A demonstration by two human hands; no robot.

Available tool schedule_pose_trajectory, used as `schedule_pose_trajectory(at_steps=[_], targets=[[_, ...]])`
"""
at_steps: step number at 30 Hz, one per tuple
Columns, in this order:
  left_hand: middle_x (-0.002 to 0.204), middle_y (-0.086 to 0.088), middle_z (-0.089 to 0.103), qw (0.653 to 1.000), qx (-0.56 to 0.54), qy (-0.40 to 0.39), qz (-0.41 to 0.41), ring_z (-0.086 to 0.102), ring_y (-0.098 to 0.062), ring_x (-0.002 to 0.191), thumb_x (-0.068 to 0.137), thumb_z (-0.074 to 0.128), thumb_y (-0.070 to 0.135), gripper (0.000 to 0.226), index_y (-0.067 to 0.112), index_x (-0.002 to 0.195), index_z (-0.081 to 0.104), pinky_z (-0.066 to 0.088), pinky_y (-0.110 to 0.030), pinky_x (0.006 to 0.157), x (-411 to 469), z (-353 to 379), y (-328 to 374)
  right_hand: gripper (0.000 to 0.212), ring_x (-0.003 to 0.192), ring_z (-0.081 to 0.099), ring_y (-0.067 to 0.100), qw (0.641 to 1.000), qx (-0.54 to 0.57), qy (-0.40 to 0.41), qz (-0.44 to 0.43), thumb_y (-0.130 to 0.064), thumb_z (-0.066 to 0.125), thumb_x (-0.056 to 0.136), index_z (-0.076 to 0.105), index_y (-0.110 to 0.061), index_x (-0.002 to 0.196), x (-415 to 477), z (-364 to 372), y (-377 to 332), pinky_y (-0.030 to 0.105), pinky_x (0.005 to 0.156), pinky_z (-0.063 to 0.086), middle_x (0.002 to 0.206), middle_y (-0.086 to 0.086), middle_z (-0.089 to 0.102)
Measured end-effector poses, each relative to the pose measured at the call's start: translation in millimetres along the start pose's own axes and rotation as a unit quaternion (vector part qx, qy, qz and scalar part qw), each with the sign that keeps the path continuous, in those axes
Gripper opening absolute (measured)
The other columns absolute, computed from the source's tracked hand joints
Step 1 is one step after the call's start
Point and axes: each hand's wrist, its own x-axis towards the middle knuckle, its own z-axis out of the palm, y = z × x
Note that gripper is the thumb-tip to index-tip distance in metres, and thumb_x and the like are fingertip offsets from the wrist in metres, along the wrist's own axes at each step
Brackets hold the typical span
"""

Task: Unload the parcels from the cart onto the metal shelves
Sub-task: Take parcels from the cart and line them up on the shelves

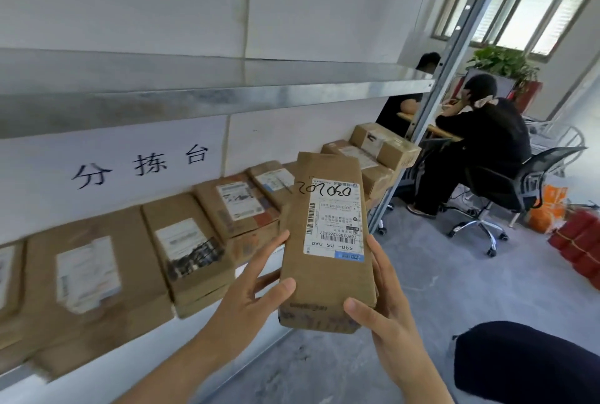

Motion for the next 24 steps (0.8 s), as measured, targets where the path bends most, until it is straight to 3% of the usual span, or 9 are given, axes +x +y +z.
schedule_pose_trajectory(at_steps=[4,12,15,20,22,24], targets=[[0.130,0.038,0.045,1.000,-0.006,0.014,-0.007,0.053,0.005,0.116,0.067,0.063,0.054,0.059,0.064,0.121,0.042,0.053,-0.019,0.080,57,16,-4,0.090,0.129,0.049,0.014,1.000,0.010,-0.007,0.017,-0.045,0.088,0.056,0.044,-0.050,0.134,52,-37,2,0.029,0.086,0.054,0.137,-0.013,0.054],[0.143,0.015,0.045,1.000,0.001,-0.015,-0.026,0.053,-0.014,0.124,0.071,0.067,0.054,0.065,0.058,0.130,0.040,0.053,-0.032,0.090,127,34,-21,0.089,0.132,0.047,0.017,1.000,0.011,0.000,0.025,-0.040,0.084,0.064,0.039,-0.044,0.140,106,-82,13,0.035,0.093,0.052,0.141,-0.009,0.051],[0.142,0.018,0.044,0.999,0.009,-0.006,-0.036,0.053,-0.012,0.123,0.070,0.067,0.052,0.065,0.058,0.129,0.041,0.054,-0.033,0.090,140,38,-21,0.086,0.130,0.049,0.016,1.000,0.015,0.000,0.028,-0.037,0.081,0.066,0.038,-0.043,0.141,117,-90,10,0.032,0.092,0.052,0.139,-0.008,0.053],[0.139,0.026,0.044,0.998,0.048,0.025,-0.031,0.047,-0.002,0.126,0.067,0.066,0.056,0.064,0.060,0.126,0.042,0.050,-0.015,0.084,162,52,-22,0.092,0.130,0.049,0.017,0.999,0.025,-0.014,0.035,-0.046,0.084,0.061,0.039,-0.044,0.140,139,-111,14,0.036,0.091,0.053,0.140,-0.010,0.052],[0.138,0.028,0.043,0.998,0.057,0.024,-0.027,0.045,0.003,0.126,0.070,0.065,0.056,0.063,0.059,0.128,0.041,0.048,-0.012,0.085,172,60,-25,0.087,0.129,0.050,0.016,0.999,0.033,-0.012,0.032,-0.037,0.083,0.062,0.041,-0.046,0.138,145,-122,19,0.031,0.088,0.054,0.139,-0.010,0.053],[0.135,0.033,0.043,0.997,0.068,0.024,-0.030,0.044,0.004,0.126,0.074,0.066,0.054,0.060,0.060,0.128,0.039,0.047,-0.018,0.092,182,69,-27,0.081,0.128,0.051,0.015,0.999,0.045,-0.014,0.024,-0.027,0.077,0.066,0.042,-0.047,0.137,151,-134,22,0.027,0.085,0.053,0.138,-0.011,0.054]])
